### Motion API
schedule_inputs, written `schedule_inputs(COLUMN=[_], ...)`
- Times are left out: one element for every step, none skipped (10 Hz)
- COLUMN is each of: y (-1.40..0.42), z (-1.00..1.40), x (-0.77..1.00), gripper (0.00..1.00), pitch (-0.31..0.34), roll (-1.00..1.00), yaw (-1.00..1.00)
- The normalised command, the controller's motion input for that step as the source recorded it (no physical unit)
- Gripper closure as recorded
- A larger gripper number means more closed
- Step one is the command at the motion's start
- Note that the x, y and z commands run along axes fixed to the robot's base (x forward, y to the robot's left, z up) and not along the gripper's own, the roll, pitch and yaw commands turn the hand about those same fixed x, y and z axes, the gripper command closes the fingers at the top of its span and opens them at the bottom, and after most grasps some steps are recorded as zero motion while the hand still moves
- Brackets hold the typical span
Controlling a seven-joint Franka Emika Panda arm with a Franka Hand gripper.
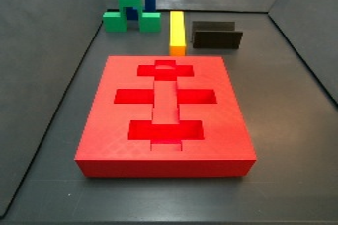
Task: Pick up the purple object. Move up. Place the purple object on the fixture. Regrasp the purple object. Move to above the board. Insert the purple object.
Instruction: Move to above the board, then insert the purple object.
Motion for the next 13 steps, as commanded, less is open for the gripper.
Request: schedule_inputs(y=[-1.33, -1.34, -1.34, -0.68, -0.31, -0.18, -0.1, -0.06, 0.0, 0.0, 0.0, -0.14, -0.23], z=[0.24, 0.25, 0.25, 0.12, 0.04, 0.02, 0.02, 0.01, 0.01, 0.01, 0.0, -0.33, -0.37], x=[-1.4, -1.4, -1.4, -0.74, -0.38, -0.23, -0.11, -0.1, -0.08, -0.07, 0.0, 0.0, 0.24], gripper=[1.0, 1.0, 1.0, 1.0, 1.0, 1.0, 1.0, 1.0, 1.0, 1.0, 1.0, 1.0, 1.0], pitch=[-0.003, -0.006, -0.005, -0.012, -0.011, 0.011, -0.005, -0.022, -0.033, -0.037, 0.0, -0.067, -0.121], roll=[-1.0, -1.0, -1.0, -1.0, -1.0, -1.0, -0.81, -0.66, -0.43, -0.33, -0.01, -0.15, -0.33], yaw=[-0.02, -0.01, -0.01, -0.01, -0.01, -0.02, -0.01, -0.01, -0.01, 0.0, 0.0, -0.04, -0.07])
